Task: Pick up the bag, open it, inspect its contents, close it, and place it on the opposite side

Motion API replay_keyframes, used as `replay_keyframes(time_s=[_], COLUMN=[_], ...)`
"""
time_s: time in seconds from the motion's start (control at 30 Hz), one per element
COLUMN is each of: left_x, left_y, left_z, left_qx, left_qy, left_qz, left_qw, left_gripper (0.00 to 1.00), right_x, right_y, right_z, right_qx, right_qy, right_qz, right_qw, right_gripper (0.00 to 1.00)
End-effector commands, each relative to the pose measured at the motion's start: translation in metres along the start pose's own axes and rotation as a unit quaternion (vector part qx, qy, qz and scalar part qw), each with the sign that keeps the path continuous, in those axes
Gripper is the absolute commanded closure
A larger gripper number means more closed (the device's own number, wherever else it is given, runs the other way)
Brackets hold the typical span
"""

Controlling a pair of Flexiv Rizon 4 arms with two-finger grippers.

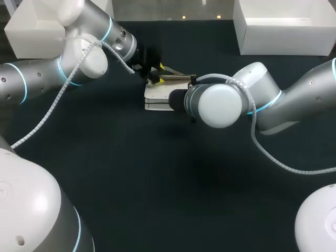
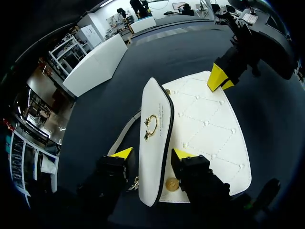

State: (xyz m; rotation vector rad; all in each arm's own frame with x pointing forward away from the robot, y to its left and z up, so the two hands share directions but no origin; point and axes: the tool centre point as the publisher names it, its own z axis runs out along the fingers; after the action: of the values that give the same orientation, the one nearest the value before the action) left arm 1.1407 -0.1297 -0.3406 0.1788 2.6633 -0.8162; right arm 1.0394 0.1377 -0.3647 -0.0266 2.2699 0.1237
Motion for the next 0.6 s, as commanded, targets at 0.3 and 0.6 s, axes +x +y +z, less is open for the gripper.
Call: replay_keyframes(time_s=[0.3,0.6], left_x=[-0.015,-0.018], left_y=[0.006,0.007], left_z=[0.017,0.022], left_qx=[-0.011,-0.022], left_qy=[0.011,0.016], left_qz=[0.0,0.003], left_qw=[1.0,1.0], left_gripper=[0.55,0.6], right_x=[0.003,0.003], right_y=[-0.002,-0.002], right_z=[0.001,0.001], right_qx=[-0.004,-0.004], right_qy=[-0.006,-0.006], right_qz=[0.0,0.0], right_qw=[1.0,1.0], right_gripper=[1.0,1.0])
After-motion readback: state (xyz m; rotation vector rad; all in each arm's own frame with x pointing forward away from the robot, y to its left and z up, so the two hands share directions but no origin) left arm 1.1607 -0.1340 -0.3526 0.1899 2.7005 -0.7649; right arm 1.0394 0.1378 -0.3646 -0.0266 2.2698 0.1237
